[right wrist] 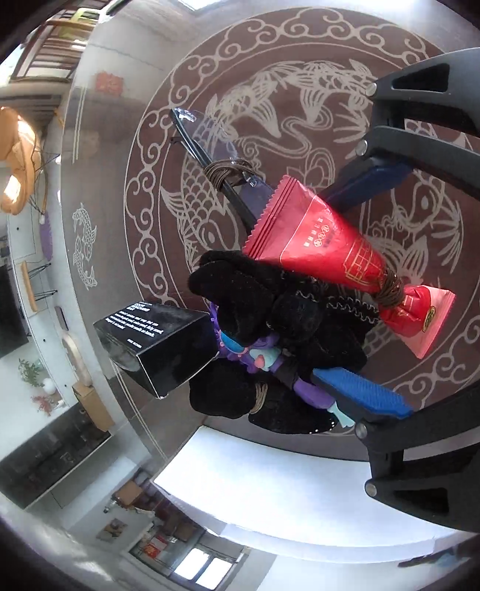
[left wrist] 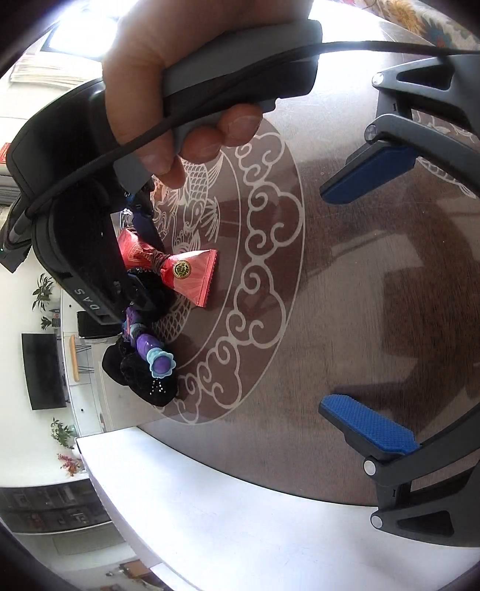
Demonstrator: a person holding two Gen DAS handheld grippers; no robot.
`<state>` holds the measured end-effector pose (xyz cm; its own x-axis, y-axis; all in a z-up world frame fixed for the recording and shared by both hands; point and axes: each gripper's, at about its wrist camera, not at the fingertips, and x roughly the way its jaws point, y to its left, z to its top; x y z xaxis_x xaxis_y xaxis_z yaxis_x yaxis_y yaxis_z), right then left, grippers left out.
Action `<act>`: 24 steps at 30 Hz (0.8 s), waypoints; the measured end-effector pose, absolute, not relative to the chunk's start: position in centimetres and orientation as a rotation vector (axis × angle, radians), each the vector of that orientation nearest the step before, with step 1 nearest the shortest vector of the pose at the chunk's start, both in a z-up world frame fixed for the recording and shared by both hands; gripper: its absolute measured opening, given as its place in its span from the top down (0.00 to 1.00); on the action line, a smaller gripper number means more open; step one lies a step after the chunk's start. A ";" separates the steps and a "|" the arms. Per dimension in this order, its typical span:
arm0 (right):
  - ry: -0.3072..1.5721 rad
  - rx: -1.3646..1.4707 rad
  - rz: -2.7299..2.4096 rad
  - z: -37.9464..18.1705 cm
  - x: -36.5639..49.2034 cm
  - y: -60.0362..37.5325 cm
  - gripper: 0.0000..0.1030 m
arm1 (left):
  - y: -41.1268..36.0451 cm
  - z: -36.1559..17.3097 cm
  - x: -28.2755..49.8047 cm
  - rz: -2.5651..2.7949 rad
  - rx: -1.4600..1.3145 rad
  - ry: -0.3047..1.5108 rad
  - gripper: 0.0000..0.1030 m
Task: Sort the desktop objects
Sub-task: 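Move the right gripper to the red twine-tied snack packet and grasp it, then lower the red packet onto the table and open the right gripper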
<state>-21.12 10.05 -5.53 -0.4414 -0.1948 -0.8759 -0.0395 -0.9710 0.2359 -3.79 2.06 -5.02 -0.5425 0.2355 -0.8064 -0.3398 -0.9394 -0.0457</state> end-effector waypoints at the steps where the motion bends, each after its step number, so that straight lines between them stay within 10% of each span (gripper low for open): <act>1: -0.284 1.595 -2.545 -5.5 -20.7 9.9 0.48 | 2.0 -5.1 -3.8 2.498 -1.281 0.166 0.00; 5: -0.129 1.579 -2.456 -5.4 -18.1 9.9 0.66 | 2.0 -5.1 -3.9 2.498 -1.283 0.169 0.00; 11: 0.045 1.539 -2.367 -5.3 -10.4 12.6 0.67 | 1.9 -5.1 -4.0 2.499 -1.281 0.166 0.00; 16: -0.207 1.429 -2.449 -4.2 -5.7 17.5 0.29 | 1.8 -5.0 -3.9 2.499 -1.281 0.165 0.00; 24: -0.211 1.396 -2.546 -5.5 -3.9 16.1 0.24 | 2.1 -5.1 -3.7 2.501 -1.285 0.177 0.00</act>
